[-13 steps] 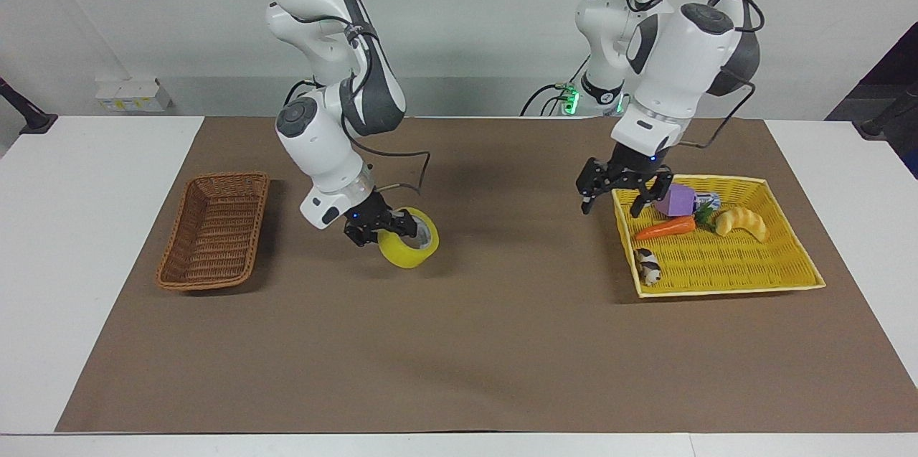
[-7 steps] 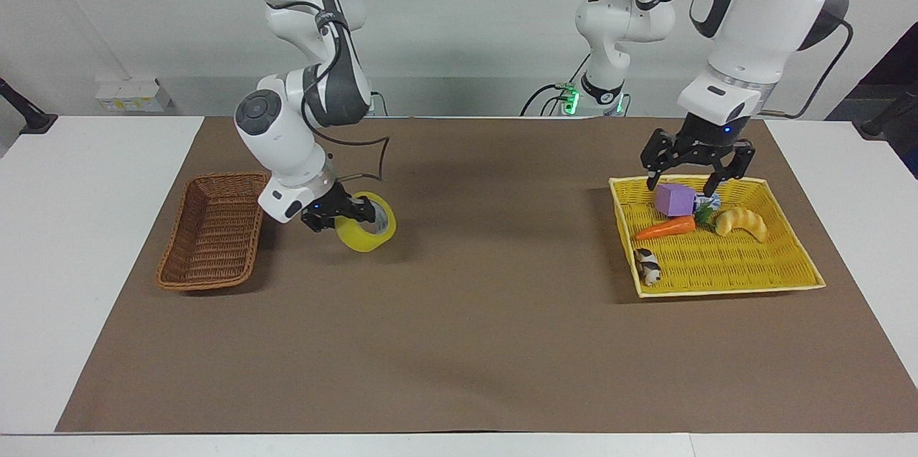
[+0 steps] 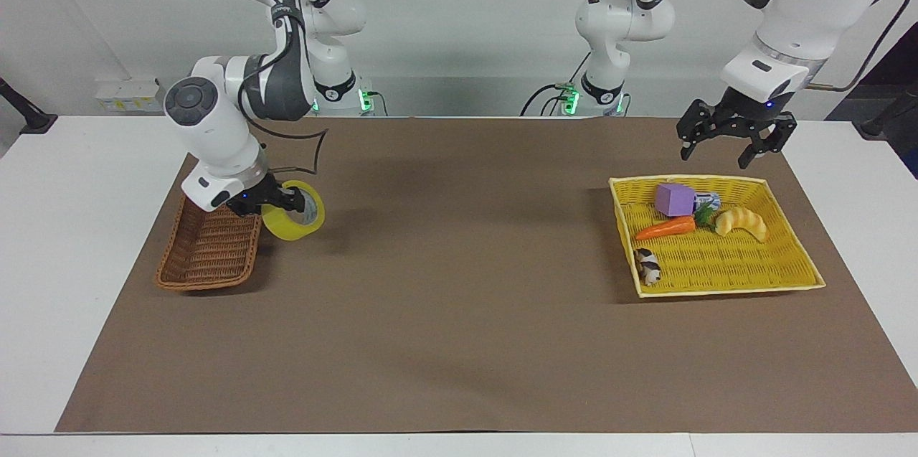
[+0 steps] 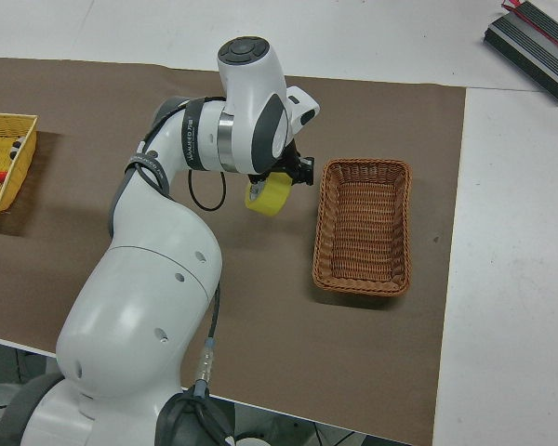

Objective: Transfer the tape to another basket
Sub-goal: 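Carry the tape to the wicker basket with the right gripper while the left gripper withdraws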

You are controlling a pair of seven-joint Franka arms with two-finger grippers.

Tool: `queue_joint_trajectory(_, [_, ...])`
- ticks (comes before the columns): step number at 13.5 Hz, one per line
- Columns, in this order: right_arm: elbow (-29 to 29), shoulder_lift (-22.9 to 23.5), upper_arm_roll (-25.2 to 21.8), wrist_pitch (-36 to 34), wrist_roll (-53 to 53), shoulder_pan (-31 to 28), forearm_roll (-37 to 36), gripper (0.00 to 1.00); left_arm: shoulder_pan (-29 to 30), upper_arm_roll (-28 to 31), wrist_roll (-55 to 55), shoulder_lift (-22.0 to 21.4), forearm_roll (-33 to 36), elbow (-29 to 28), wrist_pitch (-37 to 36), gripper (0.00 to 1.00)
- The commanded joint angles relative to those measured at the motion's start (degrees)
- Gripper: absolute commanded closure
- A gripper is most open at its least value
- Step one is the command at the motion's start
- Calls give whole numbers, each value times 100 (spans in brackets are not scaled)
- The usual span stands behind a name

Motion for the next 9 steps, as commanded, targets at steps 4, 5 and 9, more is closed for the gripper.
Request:
queue_joint_trajectory(4, [-144,-168,71,24,-1398,-1061,-262,100,167,-79,77,-216,94,-60,-548,0])
queue_joint_trajectory(5, [-302,-229,62,93,-1425,-1149,-271,100,167,-79,86,-268,86,-121,-566,0])
queue_joint_trajectory(9, [-873,-248,62,619,-1838,-1518,-402,100,175,-79,42,-348,94,-263,-461,0])
